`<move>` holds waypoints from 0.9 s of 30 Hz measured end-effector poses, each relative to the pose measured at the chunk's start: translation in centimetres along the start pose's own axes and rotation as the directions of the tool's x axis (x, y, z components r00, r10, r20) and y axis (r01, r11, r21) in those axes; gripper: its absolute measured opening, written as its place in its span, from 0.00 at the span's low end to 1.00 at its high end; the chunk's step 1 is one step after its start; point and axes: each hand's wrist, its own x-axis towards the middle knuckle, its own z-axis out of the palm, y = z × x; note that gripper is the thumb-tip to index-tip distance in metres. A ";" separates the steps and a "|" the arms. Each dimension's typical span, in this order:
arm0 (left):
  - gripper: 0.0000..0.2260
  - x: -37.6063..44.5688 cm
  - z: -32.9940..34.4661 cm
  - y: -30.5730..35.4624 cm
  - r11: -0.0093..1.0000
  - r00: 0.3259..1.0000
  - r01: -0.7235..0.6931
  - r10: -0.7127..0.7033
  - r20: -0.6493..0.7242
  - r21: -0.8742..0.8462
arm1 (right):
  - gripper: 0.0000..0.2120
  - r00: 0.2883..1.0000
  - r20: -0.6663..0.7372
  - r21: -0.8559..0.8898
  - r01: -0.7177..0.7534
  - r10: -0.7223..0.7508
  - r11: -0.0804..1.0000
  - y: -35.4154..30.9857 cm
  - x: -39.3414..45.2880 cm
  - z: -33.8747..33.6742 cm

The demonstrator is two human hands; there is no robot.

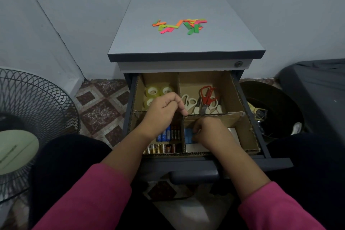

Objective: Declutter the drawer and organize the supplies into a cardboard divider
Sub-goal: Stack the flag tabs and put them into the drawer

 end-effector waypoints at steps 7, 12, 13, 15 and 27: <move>0.14 -0.2 0.0 0.0 1.000 1.000 0.021 -0.020 -0.004 0.017 | 0.06 0.995 -0.101 0.047 0.023 -0.018 0.999 -0.2 -0.7 -0.2; 0.17 -0.3 0.4 0.0 0.996 0.998 0.061 -0.061 0.012 0.059 | 0.06 0.994 -0.100 0.082 0.055 -0.047 0.995 -0.8 -1.4 -1.6; 0.17 -0.3 0.5 0.3 0.997 0.998 0.061 -0.061 0.006 0.052 | 0.05 0.995 -0.089 0.108 0.057 -0.047 0.993 -0.9 -1.5 -2.1; 0.16 -0.3 0.6 0.8 0.997 0.998 0.060 -0.060 0.000 0.051 | 0.05 0.991 -0.116 0.174 0.080 -0.060 0.981 -1.2 -1.8 -3.2; 0.12 4.1 -1.9 5.6 0.977 0.959 -0.127 0.164 -0.232 0.169 | 0.04 0.886 -0.438 0.339 0.320 -0.152 0.885 -3.9 0.7 -10.5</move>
